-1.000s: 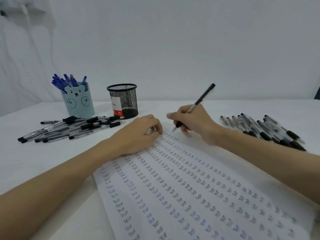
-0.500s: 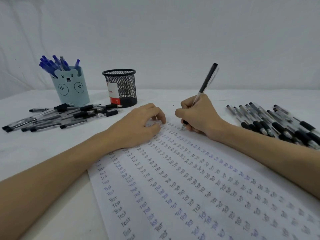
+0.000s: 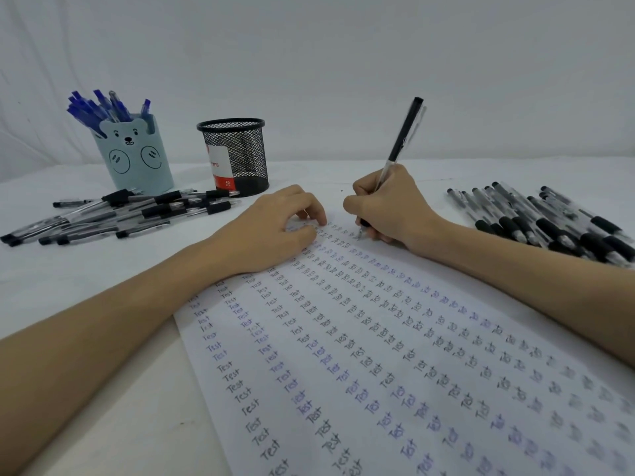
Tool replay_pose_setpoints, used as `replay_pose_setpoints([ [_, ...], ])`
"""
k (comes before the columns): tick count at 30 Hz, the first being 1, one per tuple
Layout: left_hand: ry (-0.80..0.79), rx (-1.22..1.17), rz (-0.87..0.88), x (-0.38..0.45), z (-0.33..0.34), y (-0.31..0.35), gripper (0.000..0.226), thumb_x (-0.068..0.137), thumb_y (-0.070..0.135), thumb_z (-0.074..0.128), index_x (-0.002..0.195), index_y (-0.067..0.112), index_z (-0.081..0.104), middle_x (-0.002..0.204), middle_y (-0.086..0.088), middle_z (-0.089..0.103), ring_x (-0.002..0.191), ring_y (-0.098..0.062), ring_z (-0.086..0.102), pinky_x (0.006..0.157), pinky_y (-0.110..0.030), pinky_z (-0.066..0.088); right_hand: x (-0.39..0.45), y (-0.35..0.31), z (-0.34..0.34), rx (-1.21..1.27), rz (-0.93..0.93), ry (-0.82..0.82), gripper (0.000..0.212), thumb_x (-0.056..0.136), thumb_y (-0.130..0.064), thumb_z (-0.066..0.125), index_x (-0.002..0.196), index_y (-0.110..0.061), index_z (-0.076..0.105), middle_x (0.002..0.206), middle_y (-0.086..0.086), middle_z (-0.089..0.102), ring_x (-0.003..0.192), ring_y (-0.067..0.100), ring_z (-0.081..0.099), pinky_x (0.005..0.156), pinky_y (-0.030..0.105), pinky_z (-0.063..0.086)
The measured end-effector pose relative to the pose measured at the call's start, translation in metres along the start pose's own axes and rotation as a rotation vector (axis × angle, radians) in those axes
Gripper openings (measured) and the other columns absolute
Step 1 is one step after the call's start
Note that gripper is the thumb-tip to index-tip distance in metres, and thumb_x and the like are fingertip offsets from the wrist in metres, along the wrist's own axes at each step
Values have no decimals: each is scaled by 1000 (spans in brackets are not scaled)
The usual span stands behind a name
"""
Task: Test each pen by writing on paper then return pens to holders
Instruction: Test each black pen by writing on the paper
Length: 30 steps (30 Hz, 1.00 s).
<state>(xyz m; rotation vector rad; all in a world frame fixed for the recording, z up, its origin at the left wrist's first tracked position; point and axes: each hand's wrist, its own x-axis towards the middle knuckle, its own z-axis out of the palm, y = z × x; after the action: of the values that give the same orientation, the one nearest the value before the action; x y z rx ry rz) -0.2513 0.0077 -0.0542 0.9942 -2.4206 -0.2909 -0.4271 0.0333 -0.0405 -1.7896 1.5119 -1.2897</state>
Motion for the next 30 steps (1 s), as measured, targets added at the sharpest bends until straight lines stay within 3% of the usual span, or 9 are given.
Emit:
replay_pose_setpoints([
  [5,-1,5,-2,0,0,0,30,76,31,45,100,27,61,100,12,52,96,-3,50,76,-5,34,1,0,-2,18,19,28,46,73,4,51,42,-16,24,39,3,38,46,27,47,32,11,21],
  [10,5,-4,5,0,0,-1,30,76,31,45,101,25,62,98,14,51,96,0,50,76,-4,34,1,2,-1,2,16,20,45,72,4,50,41,-16,25,31,-4,37,40,23,42,33,11,20],
  [15,9,-1,7,1,1,-1,31,75,31,45,100,25,62,99,13,52,96,0,50,74,-3,33,1,1,-2,-4,18,39,43,73,3,50,42,-15,25,39,4,41,36,20,39,32,12,21],
  [19,11,6,13,1,1,-2,30,75,30,46,100,26,62,97,13,52,95,3,49,74,-2,32,1,1,-1,-10,25,44,44,72,3,50,42,-16,25,34,-1,36,36,20,38,33,12,20],
  [25,10,-3,5,1,1,-2,29,75,30,46,98,27,62,96,15,52,96,3,49,76,-4,33,-1,0,-3,-1,38,62,44,72,3,50,42,-15,25,43,7,41,25,14,35,32,13,22],
  [30,7,-6,-2,0,1,-1,29,74,30,45,98,26,62,97,14,52,96,2,50,77,-3,33,0,0,-2,-25,54,70,43,73,3,50,42,-15,25,40,5,39,29,18,34,32,13,21],
])
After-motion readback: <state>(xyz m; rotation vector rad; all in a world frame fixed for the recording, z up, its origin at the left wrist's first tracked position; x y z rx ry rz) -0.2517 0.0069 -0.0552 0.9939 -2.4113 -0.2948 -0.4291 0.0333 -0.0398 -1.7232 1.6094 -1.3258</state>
